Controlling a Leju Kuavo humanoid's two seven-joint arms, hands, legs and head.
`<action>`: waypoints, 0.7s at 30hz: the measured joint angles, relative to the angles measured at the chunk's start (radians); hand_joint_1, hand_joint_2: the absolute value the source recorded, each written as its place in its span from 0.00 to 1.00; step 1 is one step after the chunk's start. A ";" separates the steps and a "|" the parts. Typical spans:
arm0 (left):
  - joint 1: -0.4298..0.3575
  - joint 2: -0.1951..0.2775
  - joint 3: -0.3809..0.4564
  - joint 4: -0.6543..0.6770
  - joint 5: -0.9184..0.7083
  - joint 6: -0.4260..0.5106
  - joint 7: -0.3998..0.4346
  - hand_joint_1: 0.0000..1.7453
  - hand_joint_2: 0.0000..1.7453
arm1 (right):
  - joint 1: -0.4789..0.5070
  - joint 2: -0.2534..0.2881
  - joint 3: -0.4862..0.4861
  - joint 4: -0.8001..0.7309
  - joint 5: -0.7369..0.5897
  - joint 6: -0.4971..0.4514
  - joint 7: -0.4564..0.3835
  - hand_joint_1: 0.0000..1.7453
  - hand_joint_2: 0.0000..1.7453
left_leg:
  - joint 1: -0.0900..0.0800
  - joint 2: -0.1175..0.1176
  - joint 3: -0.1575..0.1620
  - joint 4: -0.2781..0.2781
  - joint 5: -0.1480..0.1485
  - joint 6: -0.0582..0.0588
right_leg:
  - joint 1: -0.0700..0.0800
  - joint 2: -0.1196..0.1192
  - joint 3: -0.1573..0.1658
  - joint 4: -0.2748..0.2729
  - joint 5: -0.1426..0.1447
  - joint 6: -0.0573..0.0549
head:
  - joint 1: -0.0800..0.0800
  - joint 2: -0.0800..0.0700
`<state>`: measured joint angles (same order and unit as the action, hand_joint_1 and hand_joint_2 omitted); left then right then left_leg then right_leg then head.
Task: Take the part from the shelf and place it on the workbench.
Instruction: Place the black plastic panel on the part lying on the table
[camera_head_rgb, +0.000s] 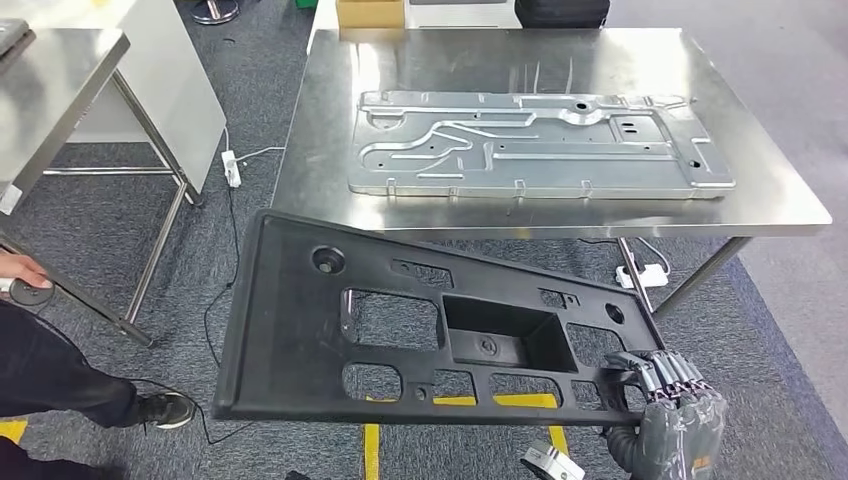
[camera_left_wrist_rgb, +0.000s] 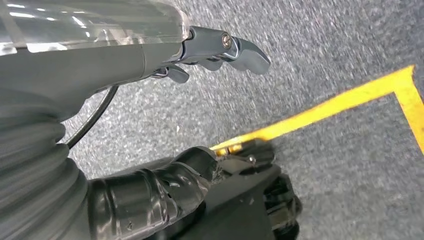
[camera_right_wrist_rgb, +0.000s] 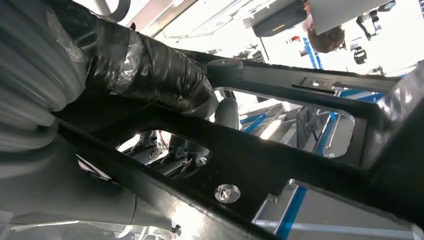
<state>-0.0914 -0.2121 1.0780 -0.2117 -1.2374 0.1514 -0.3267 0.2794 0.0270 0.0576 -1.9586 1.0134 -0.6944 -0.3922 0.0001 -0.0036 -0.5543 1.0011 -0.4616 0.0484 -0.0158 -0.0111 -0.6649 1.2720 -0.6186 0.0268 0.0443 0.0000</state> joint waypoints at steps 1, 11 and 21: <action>0.000 0.000 0.000 0.000 0.000 0.000 0.000 0.00 1.00 | 0.001 0.000 0.000 0.000 -0.001 0.000 0.000 1.00 1.00 | 0.000 -0.003 0.000 0.001 -0.001 0.000 | 0.000 0.000 -0.013 0.022 0.003 0.000 | 0.000 0.000; 0.002 -0.002 0.000 0.000 0.000 0.000 0.002 0.00 1.00 | -0.005 0.010 0.000 -0.002 -0.050 0.000 -0.036 1.00 1.00 | -0.003 -0.020 -0.017 0.040 -0.028 -0.037 | 0.001 0.015 0.093 -0.238 0.137 -0.040 | -0.001 0.000; 0.002 -0.001 0.000 0.000 -0.003 -0.022 0.003 0.00 1.00 | -0.007 0.046 0.000 -0.008 -0.055 0.000 -0.067 1.00 1.00 | -0.001 -0.002 -0.013 0.056 -0.026 -0.040 | 0.007 0.003 0.099 -0.240 0.136 -0.047 | -0.002 0.000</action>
<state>-0.0892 -0.2132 1.0781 -0.2117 -1.2407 0.1298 -0.3235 0.2728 0.0730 0.0572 -1.9671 0.9583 -0.6943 -0.4595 -0.0010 -0.0055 -0.5677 1.0569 -0.4876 0.0086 -0.0085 -0.0082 -0.5660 1.0325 -0.4827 -0.0205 0.0422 0.0000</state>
